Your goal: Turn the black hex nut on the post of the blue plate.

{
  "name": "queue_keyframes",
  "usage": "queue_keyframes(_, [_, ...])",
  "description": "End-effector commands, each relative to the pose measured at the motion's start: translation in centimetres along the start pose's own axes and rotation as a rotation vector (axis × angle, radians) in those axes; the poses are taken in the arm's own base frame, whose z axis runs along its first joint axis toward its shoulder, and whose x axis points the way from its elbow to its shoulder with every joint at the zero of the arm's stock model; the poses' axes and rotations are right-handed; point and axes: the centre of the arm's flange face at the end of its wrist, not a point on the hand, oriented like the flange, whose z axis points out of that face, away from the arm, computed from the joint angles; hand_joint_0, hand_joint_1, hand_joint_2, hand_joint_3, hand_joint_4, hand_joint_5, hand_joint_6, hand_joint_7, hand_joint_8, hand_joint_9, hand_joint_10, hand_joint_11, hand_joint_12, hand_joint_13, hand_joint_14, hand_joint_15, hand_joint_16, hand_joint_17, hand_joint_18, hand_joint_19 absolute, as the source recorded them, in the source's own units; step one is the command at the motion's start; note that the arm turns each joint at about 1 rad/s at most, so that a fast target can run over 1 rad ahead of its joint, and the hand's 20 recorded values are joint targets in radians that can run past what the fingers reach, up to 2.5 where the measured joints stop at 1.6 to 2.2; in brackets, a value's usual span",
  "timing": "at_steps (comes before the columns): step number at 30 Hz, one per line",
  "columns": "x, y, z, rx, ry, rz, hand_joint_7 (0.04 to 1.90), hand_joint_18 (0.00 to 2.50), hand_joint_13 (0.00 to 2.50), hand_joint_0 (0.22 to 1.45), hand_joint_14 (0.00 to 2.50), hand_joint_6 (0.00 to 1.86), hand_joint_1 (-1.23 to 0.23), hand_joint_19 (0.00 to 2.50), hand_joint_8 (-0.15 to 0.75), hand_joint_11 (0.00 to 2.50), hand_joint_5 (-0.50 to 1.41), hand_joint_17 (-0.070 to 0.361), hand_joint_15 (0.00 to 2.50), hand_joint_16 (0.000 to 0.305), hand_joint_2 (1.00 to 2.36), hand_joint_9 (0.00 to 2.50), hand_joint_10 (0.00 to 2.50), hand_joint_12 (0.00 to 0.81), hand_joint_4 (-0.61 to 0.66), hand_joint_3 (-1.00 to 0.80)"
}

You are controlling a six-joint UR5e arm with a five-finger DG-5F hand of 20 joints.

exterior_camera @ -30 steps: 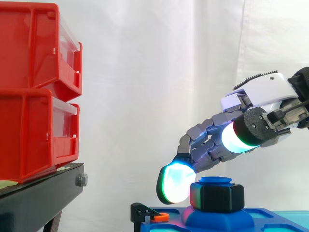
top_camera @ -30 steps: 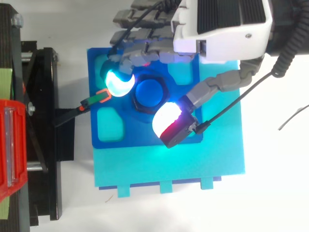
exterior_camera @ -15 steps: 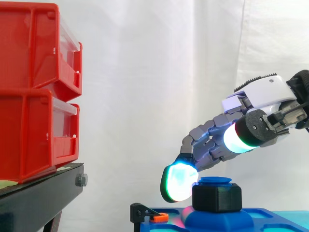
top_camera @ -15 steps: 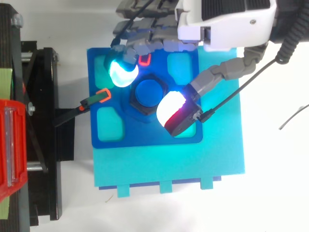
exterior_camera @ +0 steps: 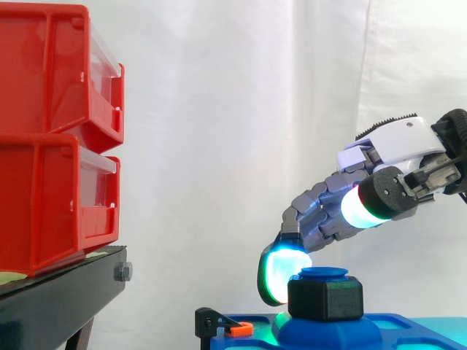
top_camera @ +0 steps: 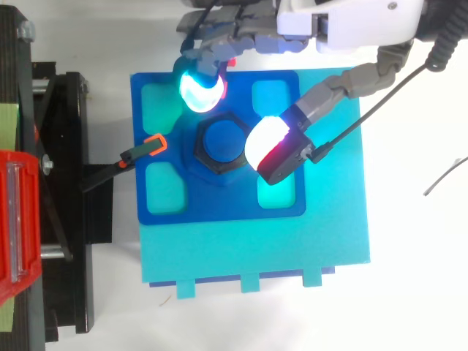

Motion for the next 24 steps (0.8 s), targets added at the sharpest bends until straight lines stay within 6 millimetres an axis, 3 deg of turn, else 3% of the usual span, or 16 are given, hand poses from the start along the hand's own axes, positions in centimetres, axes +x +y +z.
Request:
queue_keyframes(1, [-0.1,-0.2,-0.1,-0.002,0.001,0.0,0.83,0.0,0.01,0.47,0.0,0.5,-0.38,0.08,0.251,0.0,-0.21,0.129,0.0,0.057,1.0,0.23,0.0,0.374,0.19,-0.5])
queue_keyframes(14, [-0.3,-0.1,-0.1,-0.005,-0.005,-0.001,0.83,0.0,0.01,0.47,0.0,0.5,-0.38,0.07,0.25,0.0,-0.21,0.13,0.0,0.058,1.0,0.23,0.0,0.373,0.19,-0.5])
queue_keyframes(24, [-2.7,2.4,0.6,-0.045,-0.055,-0.009,0.82,0.0,0.01,0.47,0.0,0.5,-0.39,0.08,0.25,0.0,-0.21,0.131,0.0,0.058,1.0,0.23,0.0,0.376,0.19,-0.5])
